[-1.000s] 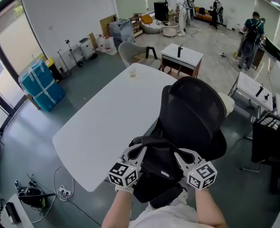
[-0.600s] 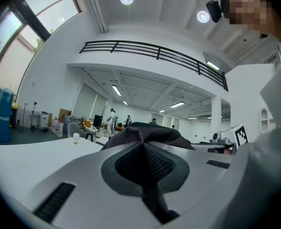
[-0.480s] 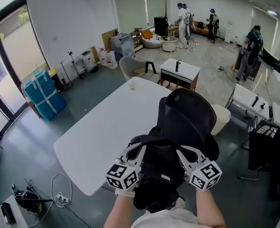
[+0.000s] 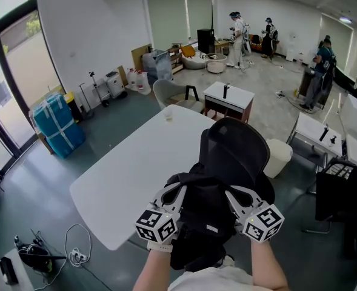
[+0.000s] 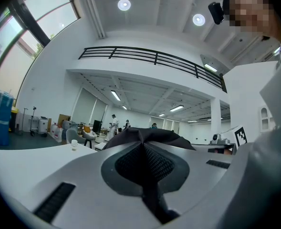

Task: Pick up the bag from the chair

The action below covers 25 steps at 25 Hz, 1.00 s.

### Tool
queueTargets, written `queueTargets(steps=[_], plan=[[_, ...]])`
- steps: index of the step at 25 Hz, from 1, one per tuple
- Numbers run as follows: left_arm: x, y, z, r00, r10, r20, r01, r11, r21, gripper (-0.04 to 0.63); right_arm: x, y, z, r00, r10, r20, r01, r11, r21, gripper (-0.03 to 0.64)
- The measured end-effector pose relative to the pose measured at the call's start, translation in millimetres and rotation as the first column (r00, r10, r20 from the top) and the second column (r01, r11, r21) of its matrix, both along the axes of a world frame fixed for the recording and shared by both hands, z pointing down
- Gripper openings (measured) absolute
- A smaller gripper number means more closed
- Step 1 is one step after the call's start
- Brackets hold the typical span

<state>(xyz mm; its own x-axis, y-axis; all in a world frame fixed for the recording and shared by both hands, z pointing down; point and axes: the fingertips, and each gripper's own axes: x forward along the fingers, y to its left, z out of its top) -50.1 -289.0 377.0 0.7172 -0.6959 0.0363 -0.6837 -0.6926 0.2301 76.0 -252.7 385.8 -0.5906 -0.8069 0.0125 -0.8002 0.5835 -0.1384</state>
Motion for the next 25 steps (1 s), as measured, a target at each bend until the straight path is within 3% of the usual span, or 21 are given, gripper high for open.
queueTargets(steps=[25], plan=[[3.2,8.8,-13.1,0.999,-0.025,-0.034,0.025,1.000,0.018,0.025,3.9,3.9,-11.5,0.999,-0.039,-0.005,0.039,0.998,0.040,0.026]])
